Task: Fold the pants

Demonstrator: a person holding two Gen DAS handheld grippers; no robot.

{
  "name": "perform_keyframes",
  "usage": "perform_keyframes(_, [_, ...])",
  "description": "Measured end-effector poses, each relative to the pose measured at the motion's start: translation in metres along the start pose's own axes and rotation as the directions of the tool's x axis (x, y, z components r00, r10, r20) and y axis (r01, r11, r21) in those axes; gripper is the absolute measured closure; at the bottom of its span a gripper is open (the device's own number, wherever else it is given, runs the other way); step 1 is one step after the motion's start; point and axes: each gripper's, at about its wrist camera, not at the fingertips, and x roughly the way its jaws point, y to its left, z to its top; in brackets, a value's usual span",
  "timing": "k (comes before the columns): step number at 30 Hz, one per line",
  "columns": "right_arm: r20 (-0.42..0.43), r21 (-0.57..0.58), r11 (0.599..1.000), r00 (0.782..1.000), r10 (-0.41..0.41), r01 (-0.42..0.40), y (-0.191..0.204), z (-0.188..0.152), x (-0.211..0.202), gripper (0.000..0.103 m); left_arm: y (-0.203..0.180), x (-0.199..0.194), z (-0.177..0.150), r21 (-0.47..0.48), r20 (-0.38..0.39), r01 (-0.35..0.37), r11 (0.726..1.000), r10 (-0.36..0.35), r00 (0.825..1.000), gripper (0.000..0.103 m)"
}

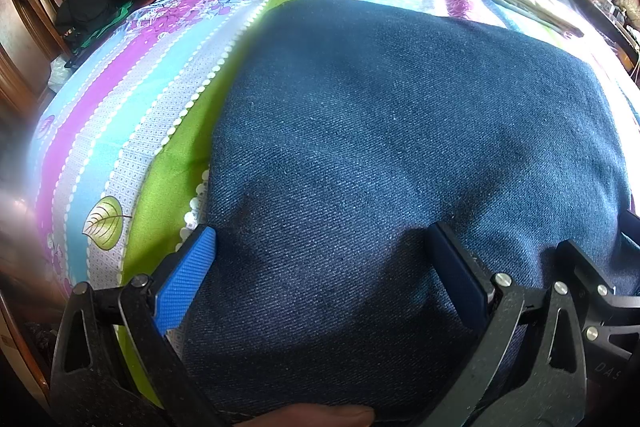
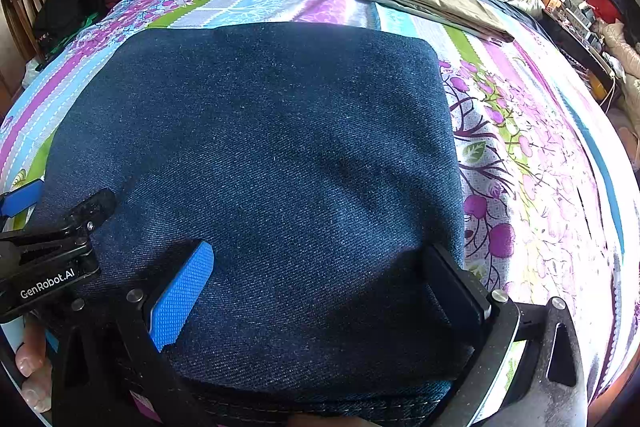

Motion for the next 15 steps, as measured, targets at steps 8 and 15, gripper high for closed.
perform_keyframes(8, [0.001,-0.002,1.0,1.0,0.0,0.0,0.0,-0.0001,-0.0001,0.0,-0.0014,-0.0005,0.0014,0.002,0.004,0.001,1.0,-0.001,1.0,0.0])
perform_keyframes(15, [0.0,-0.003,1.0,1.0,0.001,-0.001,0.0006,0.0,-0.0002,0.0,-0.001,-0.0005,0.001,0.002,0.007,0.0,1.0,0.0,1.0,0.0])
